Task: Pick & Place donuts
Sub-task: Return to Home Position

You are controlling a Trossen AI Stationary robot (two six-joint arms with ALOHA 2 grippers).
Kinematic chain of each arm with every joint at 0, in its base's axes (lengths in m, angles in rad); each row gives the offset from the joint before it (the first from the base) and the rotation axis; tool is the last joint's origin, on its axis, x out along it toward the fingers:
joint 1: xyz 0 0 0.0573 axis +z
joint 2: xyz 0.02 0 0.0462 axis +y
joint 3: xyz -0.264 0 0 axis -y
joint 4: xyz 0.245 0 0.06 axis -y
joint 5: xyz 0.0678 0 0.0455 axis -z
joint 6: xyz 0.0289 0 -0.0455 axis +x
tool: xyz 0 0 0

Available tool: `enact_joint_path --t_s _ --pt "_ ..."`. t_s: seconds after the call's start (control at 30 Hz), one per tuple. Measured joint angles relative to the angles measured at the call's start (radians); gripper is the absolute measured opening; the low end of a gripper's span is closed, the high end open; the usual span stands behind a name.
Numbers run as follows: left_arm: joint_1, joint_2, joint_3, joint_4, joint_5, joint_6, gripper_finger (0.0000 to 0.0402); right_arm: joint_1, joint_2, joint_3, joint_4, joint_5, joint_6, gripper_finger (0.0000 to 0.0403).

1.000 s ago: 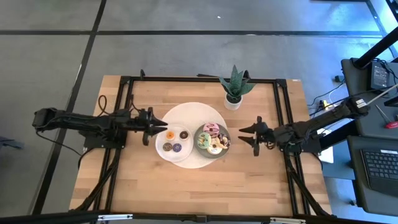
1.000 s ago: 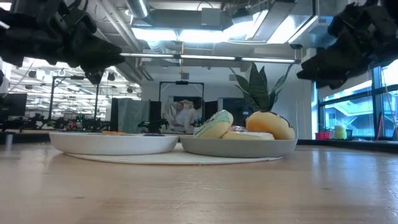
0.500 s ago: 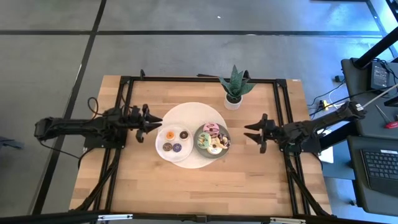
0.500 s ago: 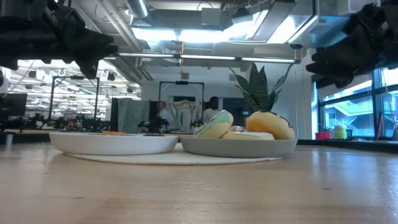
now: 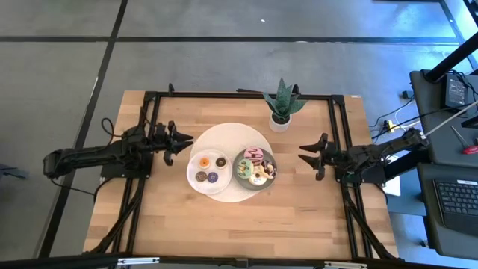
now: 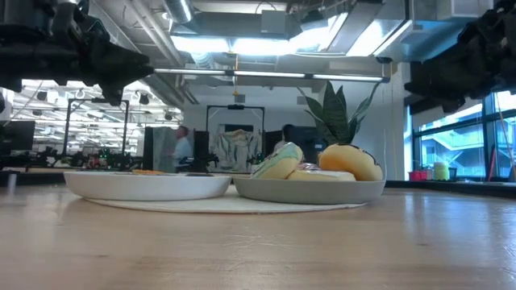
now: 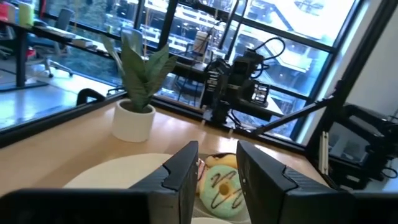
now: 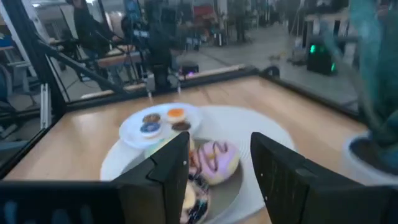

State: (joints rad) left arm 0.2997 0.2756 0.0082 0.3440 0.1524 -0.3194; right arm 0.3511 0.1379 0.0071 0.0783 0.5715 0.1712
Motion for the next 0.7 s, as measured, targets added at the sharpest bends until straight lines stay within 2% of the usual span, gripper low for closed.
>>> enact_joint_path --t_s 0.17,0.3,0.43,0.7 --pt "0.021 0.0 0.0 -0.005 -0.003 -0.006 0.0109 0.0 -0.091 0.001 -0.002 -0.012 -0.101 0.0171" --pt "0.024 0.003 0.0 -0.027 -0.009 0.023 0.0107 -0.001 -0.116 0.001 -0.003 0.015 -0.269 0.0171" --pt "0.025 -0.003 0.0 -0.012 -0.105 -0.008 0.0109 -0.001 -0.115 0.001 -0.003 0.137 -0.385 0.0171" --pt "0.024 -0.109 0.0 -0.016 -0.063 0.03 0.0106 -0.002 -0.115 0.002 0.009 0.369 -0.408 0.0171"
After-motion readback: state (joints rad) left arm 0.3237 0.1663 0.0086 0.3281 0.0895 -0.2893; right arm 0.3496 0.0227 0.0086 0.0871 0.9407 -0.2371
